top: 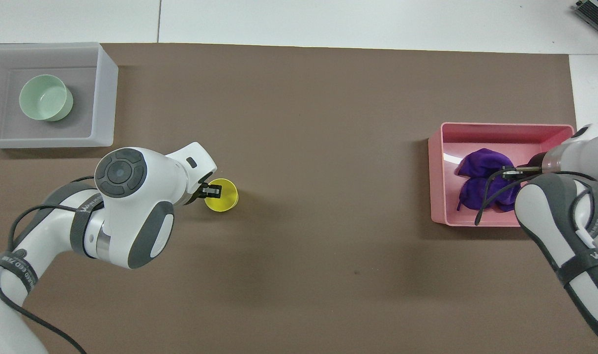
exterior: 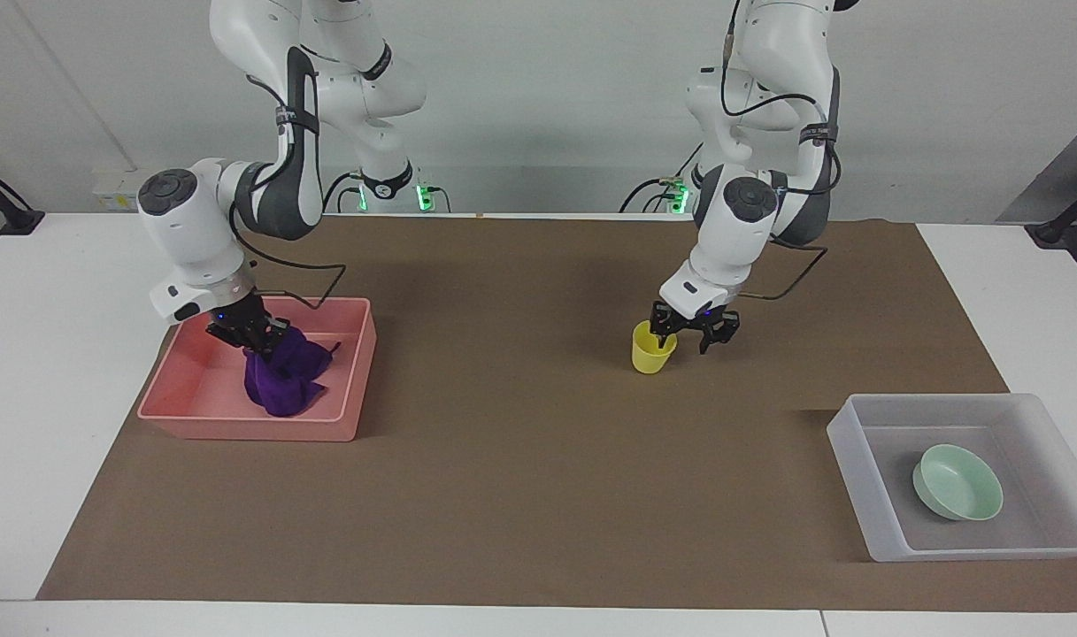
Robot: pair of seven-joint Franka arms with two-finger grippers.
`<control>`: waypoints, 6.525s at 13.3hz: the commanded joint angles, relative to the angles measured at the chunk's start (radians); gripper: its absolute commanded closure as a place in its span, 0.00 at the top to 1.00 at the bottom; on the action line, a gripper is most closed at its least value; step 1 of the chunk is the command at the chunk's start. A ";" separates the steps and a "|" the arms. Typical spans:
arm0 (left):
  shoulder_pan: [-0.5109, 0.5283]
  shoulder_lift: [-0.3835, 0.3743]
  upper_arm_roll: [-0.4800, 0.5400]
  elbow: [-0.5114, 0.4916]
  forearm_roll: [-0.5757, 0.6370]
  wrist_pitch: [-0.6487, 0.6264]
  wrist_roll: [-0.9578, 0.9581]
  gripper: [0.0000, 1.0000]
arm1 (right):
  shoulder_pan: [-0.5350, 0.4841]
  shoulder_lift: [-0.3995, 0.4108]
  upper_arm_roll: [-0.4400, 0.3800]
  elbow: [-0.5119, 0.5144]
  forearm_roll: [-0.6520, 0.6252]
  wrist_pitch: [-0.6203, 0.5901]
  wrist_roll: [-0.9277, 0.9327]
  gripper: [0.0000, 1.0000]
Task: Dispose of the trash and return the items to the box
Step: 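Grasp the yellow cup rim with the left gripper while the right gripper releases, then lift the yellow cup into the clear box with the left gripper, then lower the yellow cup into the green bowl with the left gripper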
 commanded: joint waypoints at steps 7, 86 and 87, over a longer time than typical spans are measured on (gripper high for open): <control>-0.062 -0.029 0.016 -0.024 -0.020 0.018 -0.095 0.00 | 0.012 -0.008 -0.005 0.195 0.026 -0.215 0.057 1.00; 0.559 0.255 -0.046 0.772 0.046 -0.341 0.340 1.00 | -0.175 -0.198 0.314 0.531 -0.066 -0.795 0.269 1.00; 0.538 0.234 -0.048 0.768 0.046 -0.373 0.341 1.00 | -0.175 -0.198 0.314 0.531 -0.066 -0.795 0.269 1.00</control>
